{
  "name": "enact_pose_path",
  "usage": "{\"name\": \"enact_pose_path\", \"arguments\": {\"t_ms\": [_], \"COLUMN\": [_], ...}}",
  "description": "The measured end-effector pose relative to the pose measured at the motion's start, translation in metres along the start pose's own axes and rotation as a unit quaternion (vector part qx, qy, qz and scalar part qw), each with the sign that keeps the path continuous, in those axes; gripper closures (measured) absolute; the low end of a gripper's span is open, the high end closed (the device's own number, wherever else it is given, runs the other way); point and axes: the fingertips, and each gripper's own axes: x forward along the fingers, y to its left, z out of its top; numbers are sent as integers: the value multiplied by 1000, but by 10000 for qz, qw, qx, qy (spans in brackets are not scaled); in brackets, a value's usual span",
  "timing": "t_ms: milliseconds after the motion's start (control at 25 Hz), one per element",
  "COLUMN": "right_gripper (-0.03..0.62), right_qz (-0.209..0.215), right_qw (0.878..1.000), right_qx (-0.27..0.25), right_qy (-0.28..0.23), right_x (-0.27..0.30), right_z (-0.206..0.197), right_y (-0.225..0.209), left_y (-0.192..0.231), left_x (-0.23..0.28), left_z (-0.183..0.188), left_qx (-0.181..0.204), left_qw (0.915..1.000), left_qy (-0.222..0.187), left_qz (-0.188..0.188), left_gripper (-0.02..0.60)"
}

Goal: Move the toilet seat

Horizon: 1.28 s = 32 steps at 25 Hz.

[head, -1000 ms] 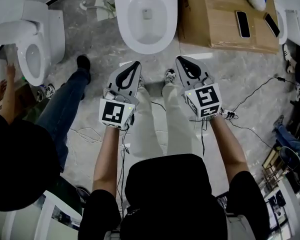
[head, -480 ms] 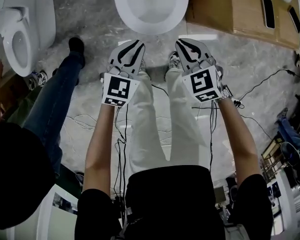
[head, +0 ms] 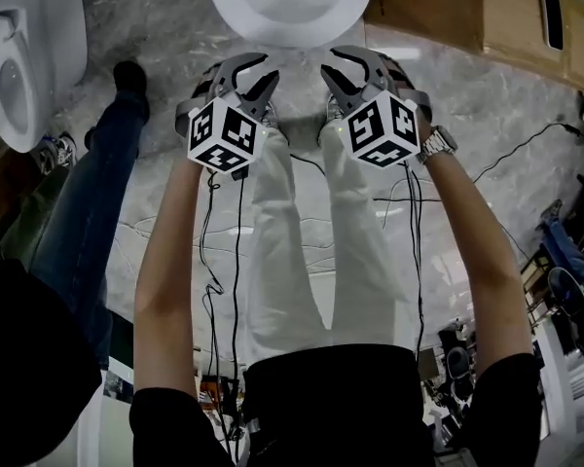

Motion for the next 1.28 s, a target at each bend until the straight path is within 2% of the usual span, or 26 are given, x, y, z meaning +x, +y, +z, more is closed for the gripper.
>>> {"name": "enact_pose_path", "arguments": {"t_ms": [120,360,480,600,840,1000,1280], "right_gripper": [450,421,411,399,382,348,339], "right_qz": [138,355,441,615,487,719,682], "right_qw": [9993,9953,9881,9774,9763,9667,9616], "right_qx": [-294,-673,-1222,-1701,-1700,-2046,-2273], "right_qy": [179,605,822,1098,1249,1358,1380], "right_x": [22,58,70,84,111,115,129], "right_z": [-11,-35,-47,-62,-66,-72,-69], "right_y": [2,-6,-4,2,-13,-11,-12], "left_y": [-1,12,13,16,26,26,31], "left_x": [21,51,62,72,90,96,101], "left_z": [-15,-26,-32,-37,-44,-48,-57], "left_qx": [352,895,1199,1286,1565,1727,1653], "left_qw": [9988,9930,9874,9847,9781,9725,9727], "left_qy": [278,746,986,1130,1324,1503,1555], "left_qz": [-185,-216,-290,-324,-358,-427,-477], "left_gripper": [450,383,370,362,355,348,339]}}
